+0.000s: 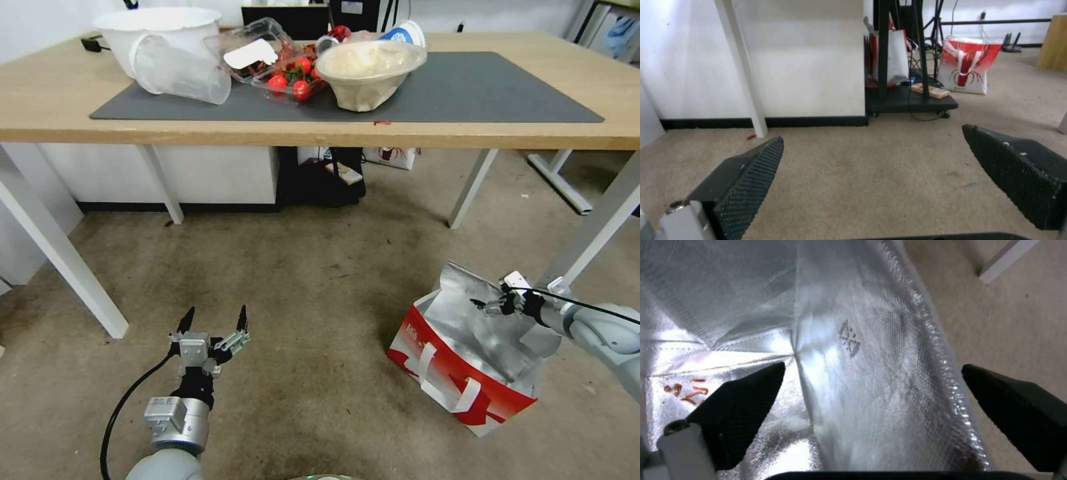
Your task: Pick up the food delivery bag from the floor and place it on the table.
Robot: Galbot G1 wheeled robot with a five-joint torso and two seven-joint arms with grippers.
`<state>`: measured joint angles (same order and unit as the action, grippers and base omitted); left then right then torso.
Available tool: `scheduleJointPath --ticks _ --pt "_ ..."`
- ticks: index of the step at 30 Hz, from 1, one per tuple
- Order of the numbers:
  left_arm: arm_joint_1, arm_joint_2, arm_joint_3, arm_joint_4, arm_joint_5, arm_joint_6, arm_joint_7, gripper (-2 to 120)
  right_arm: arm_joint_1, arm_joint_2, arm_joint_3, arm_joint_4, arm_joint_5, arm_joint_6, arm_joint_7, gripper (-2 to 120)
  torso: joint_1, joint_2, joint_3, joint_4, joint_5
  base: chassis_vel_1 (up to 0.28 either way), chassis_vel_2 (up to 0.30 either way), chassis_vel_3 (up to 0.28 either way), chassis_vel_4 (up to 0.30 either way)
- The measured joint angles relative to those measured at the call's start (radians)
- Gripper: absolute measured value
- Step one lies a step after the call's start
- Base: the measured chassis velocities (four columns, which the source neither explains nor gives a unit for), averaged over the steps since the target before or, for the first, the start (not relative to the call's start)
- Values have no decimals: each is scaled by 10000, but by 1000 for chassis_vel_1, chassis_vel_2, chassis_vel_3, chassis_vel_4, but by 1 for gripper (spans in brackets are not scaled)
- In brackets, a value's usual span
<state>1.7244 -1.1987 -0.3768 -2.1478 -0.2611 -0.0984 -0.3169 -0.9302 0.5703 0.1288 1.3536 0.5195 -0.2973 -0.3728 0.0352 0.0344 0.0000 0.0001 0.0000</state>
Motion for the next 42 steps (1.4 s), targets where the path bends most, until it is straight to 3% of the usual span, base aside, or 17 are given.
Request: scheduleJointPath --ticks 4,31,42 --pt "-6 -23 2 0 9 -2 -8 100 404 101 -466 -349 -103 -56 -119 97 0 1 0 -3 0 0 0 0 0" --pt "12 -113 1 13 161 -76 -62 100 442 -76 -449 -360 109 -48 -907 0 1 6 0 -2 0 0 0 0 0" --pt "17 -73 -102 -84 113 -76 -60 100 -147 -434 68 422 1077 -170 -1345 0 1 5 0 -1 2 0 0 0 0"
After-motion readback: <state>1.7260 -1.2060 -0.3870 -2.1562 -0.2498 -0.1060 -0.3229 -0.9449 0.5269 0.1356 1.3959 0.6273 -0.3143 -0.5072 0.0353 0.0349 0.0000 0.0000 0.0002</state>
